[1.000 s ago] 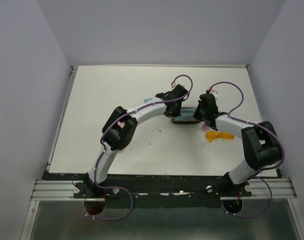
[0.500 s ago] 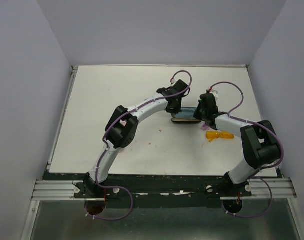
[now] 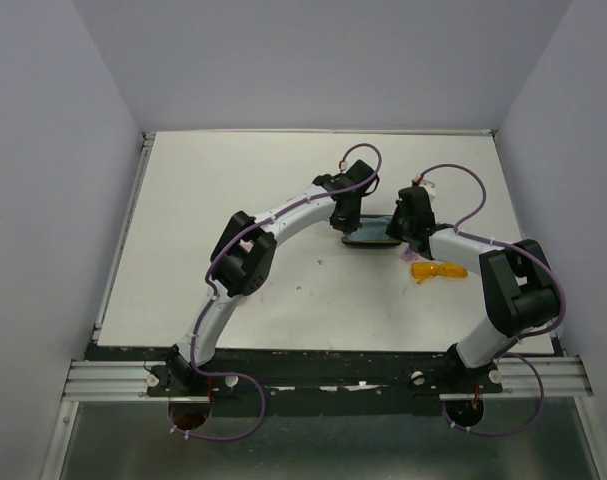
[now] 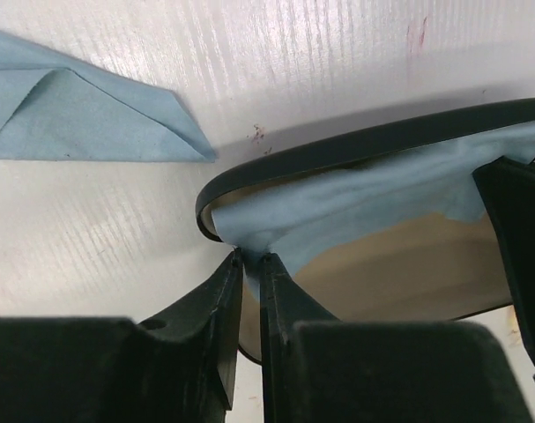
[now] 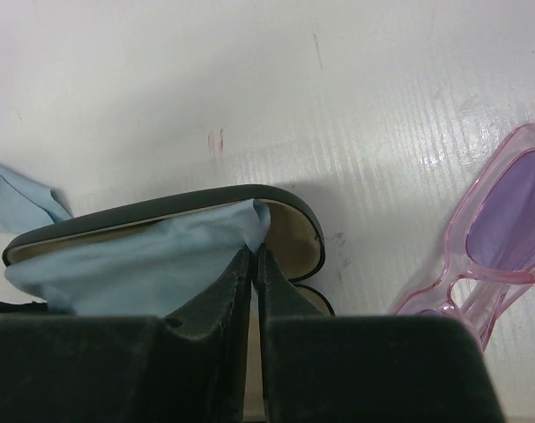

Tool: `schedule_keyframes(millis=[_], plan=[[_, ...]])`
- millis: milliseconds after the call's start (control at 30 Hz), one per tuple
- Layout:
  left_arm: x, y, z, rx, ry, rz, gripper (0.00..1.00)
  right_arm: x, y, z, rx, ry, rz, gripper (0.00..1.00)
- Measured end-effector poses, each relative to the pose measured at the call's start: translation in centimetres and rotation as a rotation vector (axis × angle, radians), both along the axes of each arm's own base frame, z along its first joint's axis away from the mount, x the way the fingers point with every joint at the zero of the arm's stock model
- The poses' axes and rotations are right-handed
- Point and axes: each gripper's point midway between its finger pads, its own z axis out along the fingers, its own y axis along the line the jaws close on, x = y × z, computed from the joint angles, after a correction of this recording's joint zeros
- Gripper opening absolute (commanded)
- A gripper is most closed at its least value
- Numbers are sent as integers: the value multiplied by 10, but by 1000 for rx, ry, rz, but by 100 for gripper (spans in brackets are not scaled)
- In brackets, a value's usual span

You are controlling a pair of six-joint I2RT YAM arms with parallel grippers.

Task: Organize the sunglasses
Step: Place the folded cleaning cloth in the sunglasses case.

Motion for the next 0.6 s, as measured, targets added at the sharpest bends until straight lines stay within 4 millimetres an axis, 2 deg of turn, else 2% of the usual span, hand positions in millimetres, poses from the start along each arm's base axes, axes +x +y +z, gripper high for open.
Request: schedule_keyframes(millis=[133,333,600], plan=[[4,-3,10,-14,-15,1,33,0,0,0,4,0,-5,20],[9,-1,17,-13,-26,15,35,1,0,1,9,-1,-9,42],[4,8,11,9,-7,21,36,1,0,8,10,-3,-13,43]])
